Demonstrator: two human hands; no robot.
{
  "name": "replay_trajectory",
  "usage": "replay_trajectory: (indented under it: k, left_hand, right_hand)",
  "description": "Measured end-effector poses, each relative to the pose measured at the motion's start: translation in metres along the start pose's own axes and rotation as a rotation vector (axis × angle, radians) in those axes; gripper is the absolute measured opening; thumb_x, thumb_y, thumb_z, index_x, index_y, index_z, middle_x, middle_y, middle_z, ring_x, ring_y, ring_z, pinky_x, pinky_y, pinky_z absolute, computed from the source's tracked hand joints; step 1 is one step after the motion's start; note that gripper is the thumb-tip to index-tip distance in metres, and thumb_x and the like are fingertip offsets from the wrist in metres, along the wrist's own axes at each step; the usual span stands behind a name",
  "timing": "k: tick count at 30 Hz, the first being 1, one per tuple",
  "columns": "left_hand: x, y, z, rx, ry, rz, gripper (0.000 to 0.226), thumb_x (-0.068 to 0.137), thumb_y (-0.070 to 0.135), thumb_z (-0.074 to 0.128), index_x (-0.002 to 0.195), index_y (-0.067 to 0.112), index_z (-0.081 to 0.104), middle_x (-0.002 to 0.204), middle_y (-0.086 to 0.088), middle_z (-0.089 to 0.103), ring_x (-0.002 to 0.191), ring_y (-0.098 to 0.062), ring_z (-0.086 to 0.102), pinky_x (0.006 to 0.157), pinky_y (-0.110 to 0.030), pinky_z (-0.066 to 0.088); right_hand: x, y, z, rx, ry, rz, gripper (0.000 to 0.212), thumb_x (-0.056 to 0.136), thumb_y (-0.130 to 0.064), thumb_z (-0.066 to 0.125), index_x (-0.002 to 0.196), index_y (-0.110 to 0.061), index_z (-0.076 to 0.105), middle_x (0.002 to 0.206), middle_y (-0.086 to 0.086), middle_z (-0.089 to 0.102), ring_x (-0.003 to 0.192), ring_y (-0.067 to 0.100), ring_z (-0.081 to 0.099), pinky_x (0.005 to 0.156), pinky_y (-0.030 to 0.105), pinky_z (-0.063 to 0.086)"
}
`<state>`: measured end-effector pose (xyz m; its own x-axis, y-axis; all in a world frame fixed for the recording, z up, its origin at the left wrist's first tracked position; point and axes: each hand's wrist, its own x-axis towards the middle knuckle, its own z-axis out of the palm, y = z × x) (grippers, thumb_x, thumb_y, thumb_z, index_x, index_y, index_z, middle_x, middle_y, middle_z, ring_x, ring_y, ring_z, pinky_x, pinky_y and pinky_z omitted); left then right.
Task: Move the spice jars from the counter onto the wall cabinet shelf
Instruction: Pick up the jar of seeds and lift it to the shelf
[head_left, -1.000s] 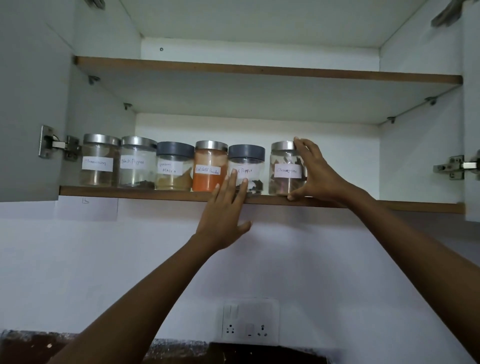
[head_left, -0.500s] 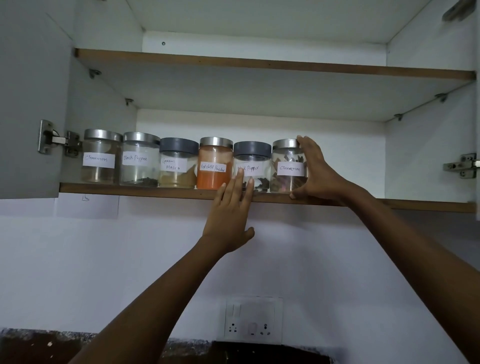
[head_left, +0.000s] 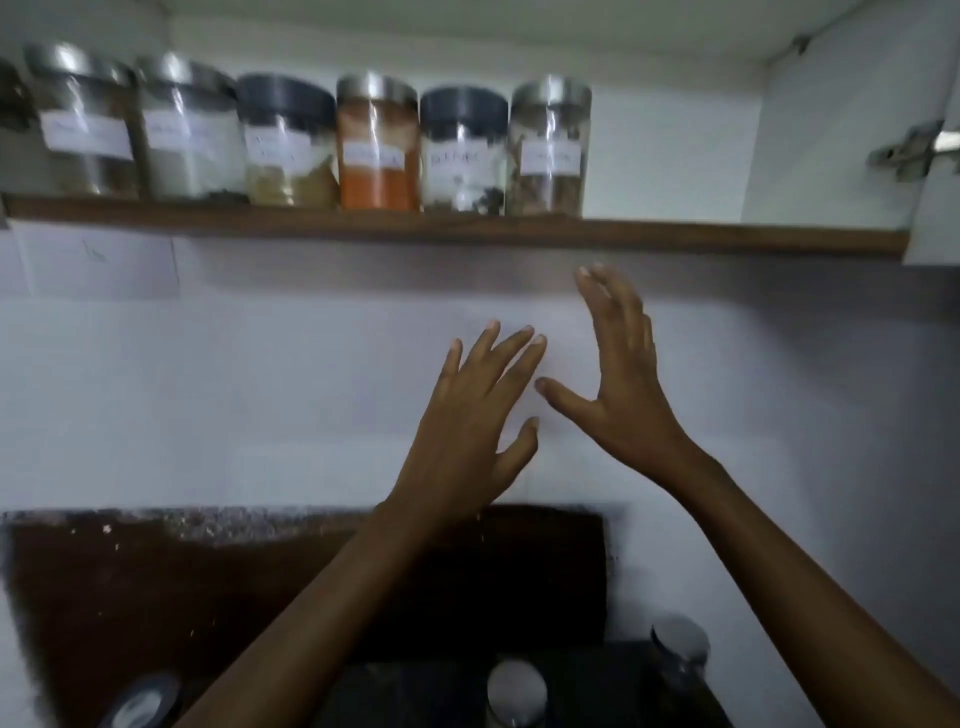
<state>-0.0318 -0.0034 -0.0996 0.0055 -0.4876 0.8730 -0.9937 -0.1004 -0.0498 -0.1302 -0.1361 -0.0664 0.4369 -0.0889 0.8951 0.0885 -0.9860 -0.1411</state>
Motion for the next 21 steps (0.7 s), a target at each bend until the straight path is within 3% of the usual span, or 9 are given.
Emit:
replay_trajectory:
  k: [3, 5, 9, 11, 13, 17, 21]
  left_hand:
    - [-0.041, 0.018, 0.019, -0.089, -0.022, -0.048, 0.057, 0.088, 0.032, 0.047, 0.142, 0.017, 0.036, 0.146, -0.002, 0.041, 0.140, -0.019, 0.025, 0.116, -0.042, 0.005]
    - [-0.077, 0.025, 0.032, -0.143, -0.100, -0.107, 0.056, 0.088, 0.034, 0.048, 0.142, 0.021, 0.036, 0.145, 0.001, 0.042, 0.140, -0.015, 0.024, 0.117, -0.042, 0.007]
    - [-0.157, 0.029, 0.068, -0.241, -0.329, -0.267, 0.056, 0.088, 0.044, 0.046, 0.141, 0.027, 0.036, 0.144, 0.009, 0.041, 0.139, -0.007, 0.019, 0.116, -0.042, 0.008]
    - [-0.191, 0.028, 0.084, -0.326, -0.456, -0.401, 0.056, 0.089, 0.048, 0.043, 0.141, 0.032, 0.033, 0.145, 0.014, 0.036, 0.137, 0.001, 0.013, 0.118, -0.039, 0.008]
    - [-0.218, 0.025, 0.098, -0.346, -0.588, -0.518, 0.054, 0.091, 0.042, 0.047, 0.142, 0.031, 0.031, 0.148, 0.012, 0.033, 0.138, -0.001, 0.014, 0.118, -0.038, 0.010]
    - [-0.257, 0.017, 0.120, -0.321, -0.798, -0.613, 0.058, 0.092, 0.025, 0.056, 0.144, 0.026, 0.029, 0.152, 0.005, 0.029, 0.142, -0.012, 0.018, 0.117, -0.043, 0.015]
    - [-0.279, 0.018, 0.140, -0.246, -1.043, -0.576, 0.066, 0.092, 0.027, 0.053, 0.148, 0.024, 0.018, 0.158, 0.004, 0.008, 0.145, -0.017, 0.003, 0.117, -0.048, 0.005]
  right_hand:
    - [-0.062, -0.001, 0.020, 0.090, -0.109, 0.084, 0.073, 0.083, -0.052, 0.046, 0.143, -0.031, 0.010, 0.156, -0.002, 0.011, 0.140, 0.006, 0.009, 0.107, 0.018, -0.002]
    - [-0.107, 0.004, 0.034, 0.145, -0.173, 0.170, 0.069, 0.086, -0.052, 0.044, 0.143, -0.035, 0.009, 0.156, -0.005, 0.010, 0.140, 0.003, 0.008, 0.108, 0.014, -0.002]
    - [-0.194, 0.016, 0.064, 0.208, -0.337, 0.353, 0.075, 0.082, -0.061, 0.044, 0.142, -0.043, 0.003, 0.156, -0.004, 0.008, 0.142, 0.013, 0.010, 0.113, 0.042, 0.017]
    - [-0.229, 0.019, 0.079, 0.219, -0.440, 0.437, 0.078, 0.078, -0.064, 0.043, 0.143, -0.041, 0.005, 0.155, -0.006, 0.004, 0.141, 0.012, 0.008, 0.113, 0.041, 0.019]
    - [-0.257, 0.023, 0.093, 0.258, -0.537, 0.522, 0.085, 0.074, -0.067, 0.047, 0.143, -0.035, 0.009, 0.154, -0.008, 0.003, 0.138, 0.007, 0.008, 0.109, 0.032, 0.018]
    - [-0.298, 0.043, 0.121, 0.257, -0.663, 0.663, 0.087, 0.074, -0.046, 0.064, 0.145, -0.022, 0.019, 0.154, 0.002, 0.011, 0.140, 0.016, 0.013, 0.105, 0.023, 0.015]
    - [-0.335, 0.064, 0.152, 0.264, -0.730, 0.808, 0.088, 0.075, -0.023, 0.075, 0.145, -0.019, 0.021, 0.154, 0.005, 0.017, 0.142, 0.018, 0.013, 0.108, 0.022, 0.011]
